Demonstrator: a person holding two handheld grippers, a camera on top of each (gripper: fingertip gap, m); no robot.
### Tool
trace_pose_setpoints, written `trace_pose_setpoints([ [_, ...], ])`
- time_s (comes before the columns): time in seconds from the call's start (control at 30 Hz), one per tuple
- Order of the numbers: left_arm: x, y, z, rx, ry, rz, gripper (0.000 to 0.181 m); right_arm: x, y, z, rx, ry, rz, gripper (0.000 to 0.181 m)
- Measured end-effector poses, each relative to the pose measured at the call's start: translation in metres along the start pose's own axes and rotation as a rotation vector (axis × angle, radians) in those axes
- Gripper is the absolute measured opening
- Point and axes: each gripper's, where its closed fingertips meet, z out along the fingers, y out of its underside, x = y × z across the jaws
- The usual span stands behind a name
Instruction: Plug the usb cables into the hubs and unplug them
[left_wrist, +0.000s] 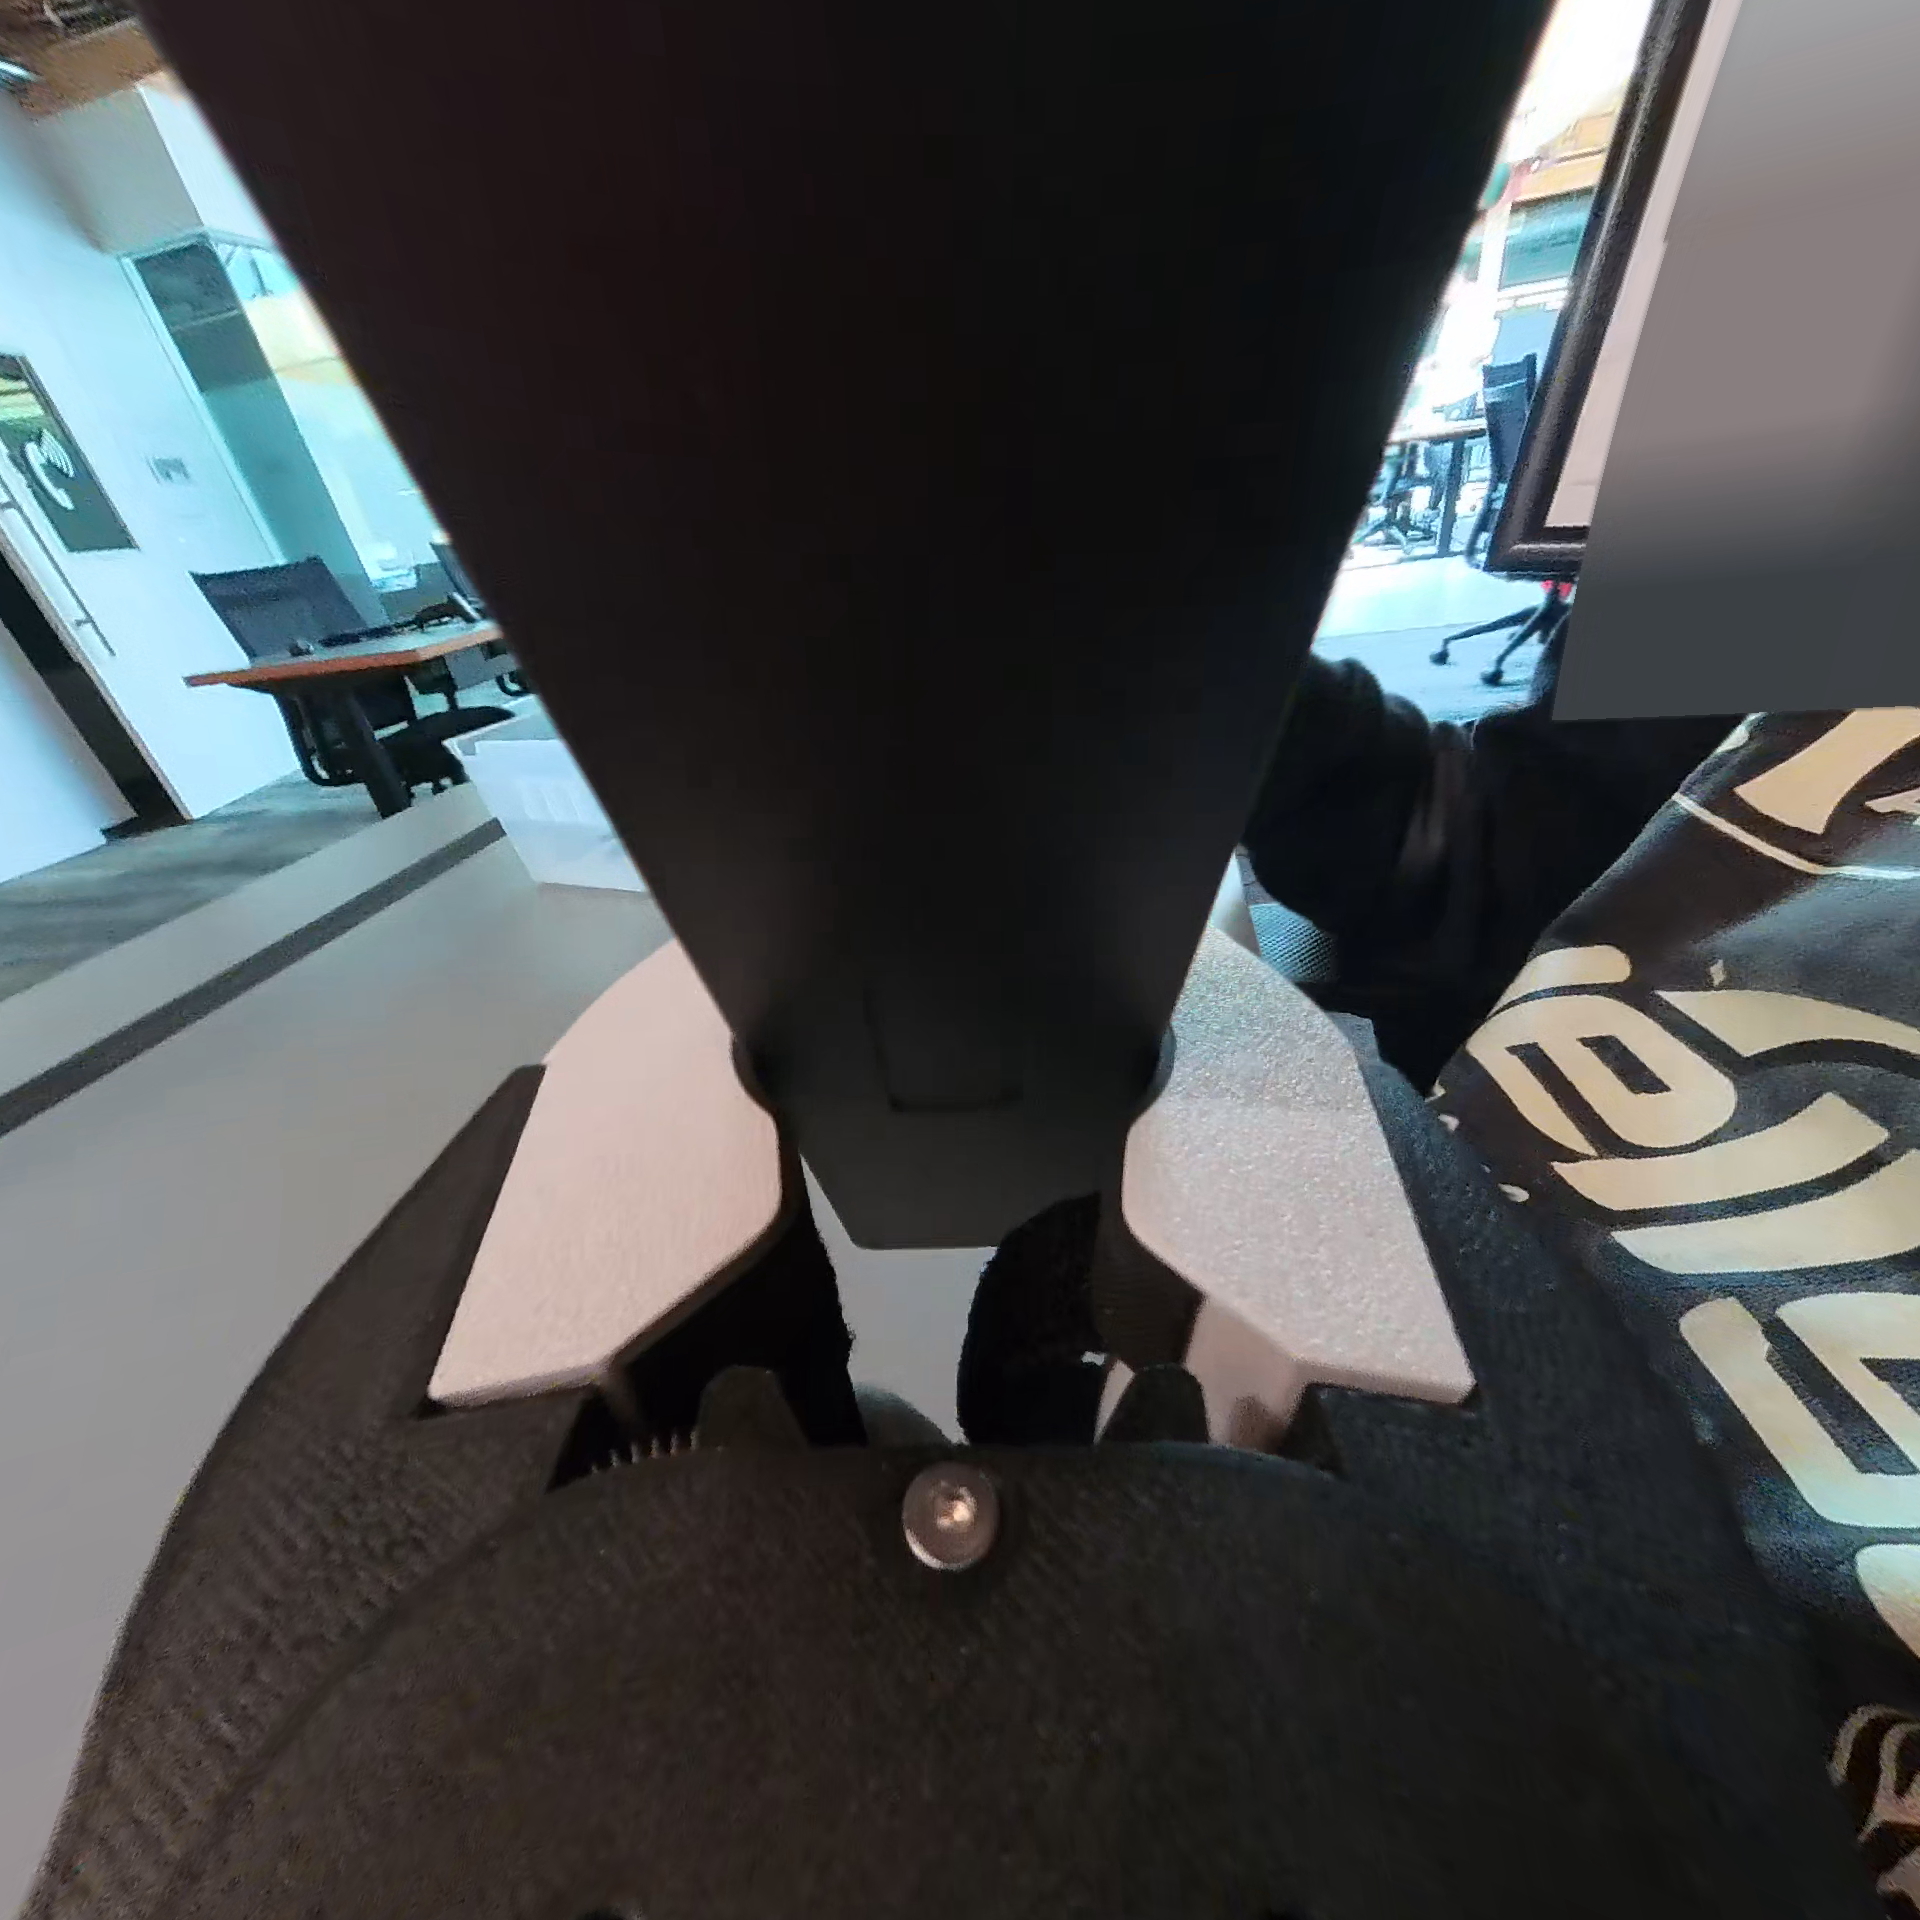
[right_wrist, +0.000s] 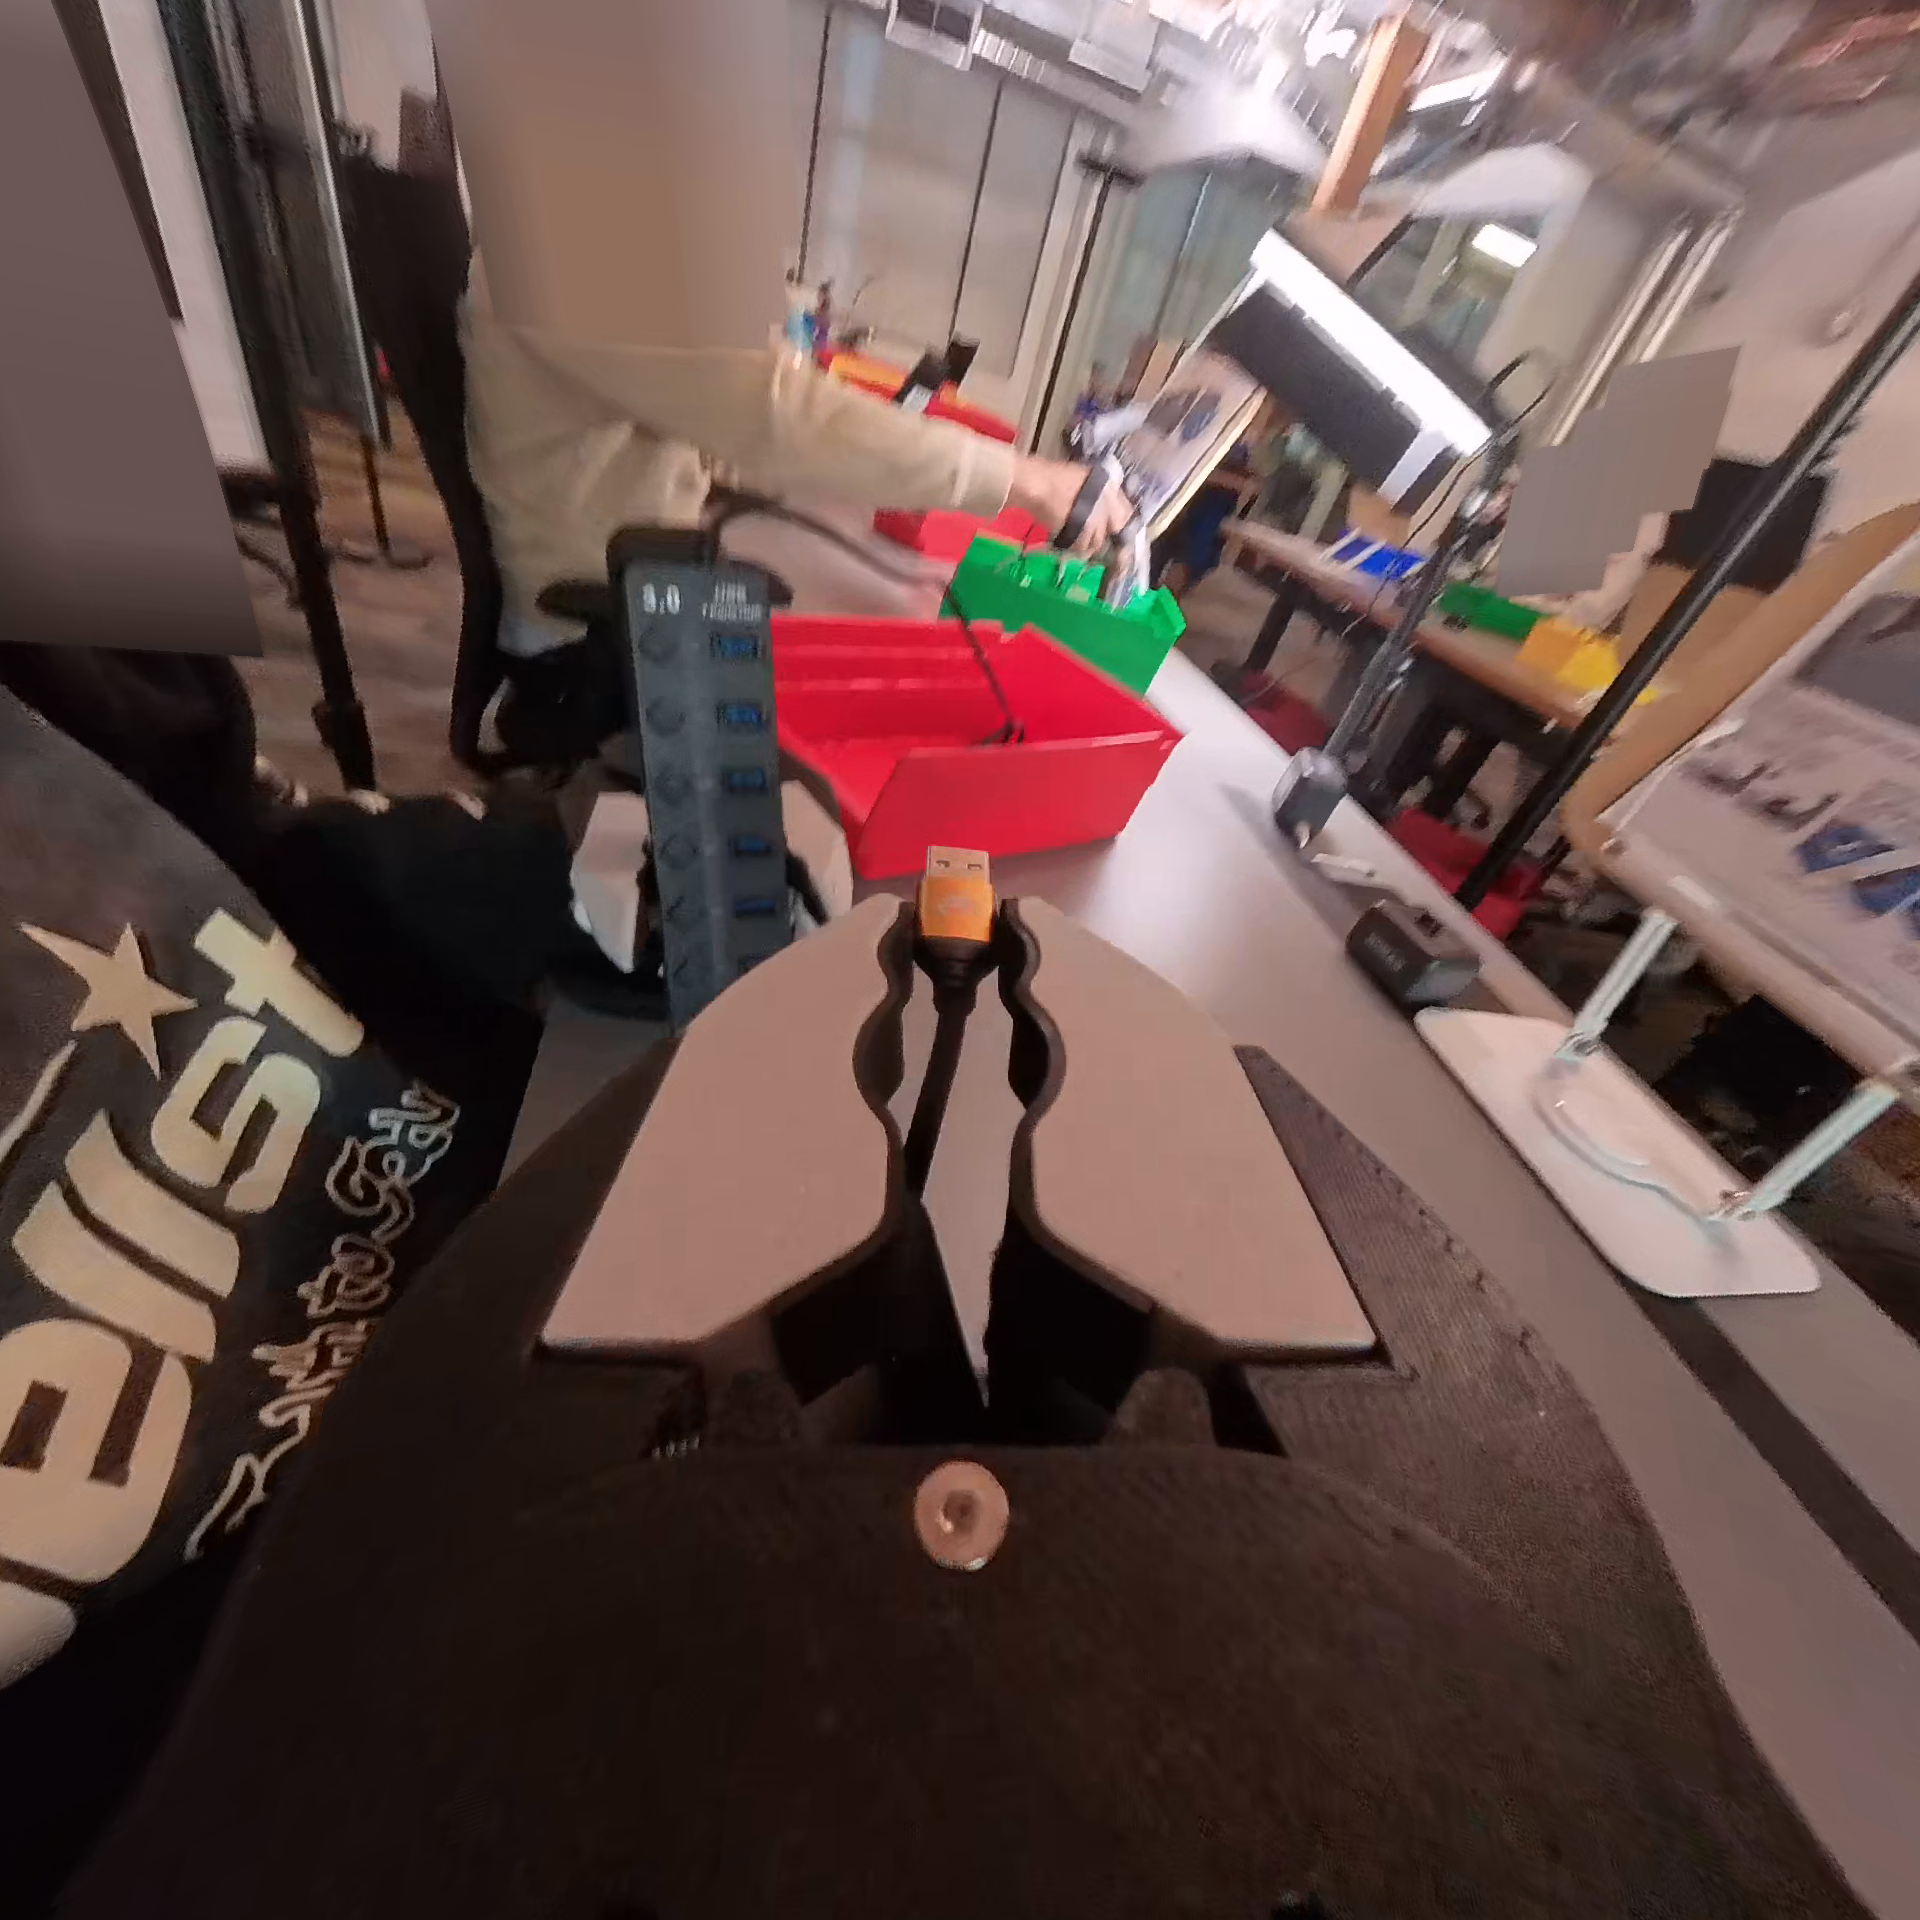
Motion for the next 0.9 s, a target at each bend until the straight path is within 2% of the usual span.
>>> trace_pose_setpoints([
  [0.3,-0.002,0.003,0.001,-0.015,-0.015,0.001,0.063,0.006,-0.062,-0.064,0.248,0.159,-0.049,0.015],
  [0.47,-0.01,0.01,0.002,-0.058,-0.071,0.003,0.063,0.007,-0.083,-0.098,0.322,0.273,-0.105,0.015],
  [0.67,-0.041,0.033,-0.002,-0.218,-0.291,0.0,0.063,0.035,-0.083,-0.139,0.311,0.523,-0.15,0.015],
  [0.8,-0.048,0.043,-0.003,-0.294,-0.353,0.016,0.063,0.058,-0.076,-0.17,0.271,0.733,-0.217,0.015],
  [0.9,-0.052,0.05,-0.003,-0.356,-0.395,0.047,0.063,0.07,-0.067,-0.181,0.242,0.795,-0.211,0.015],
])
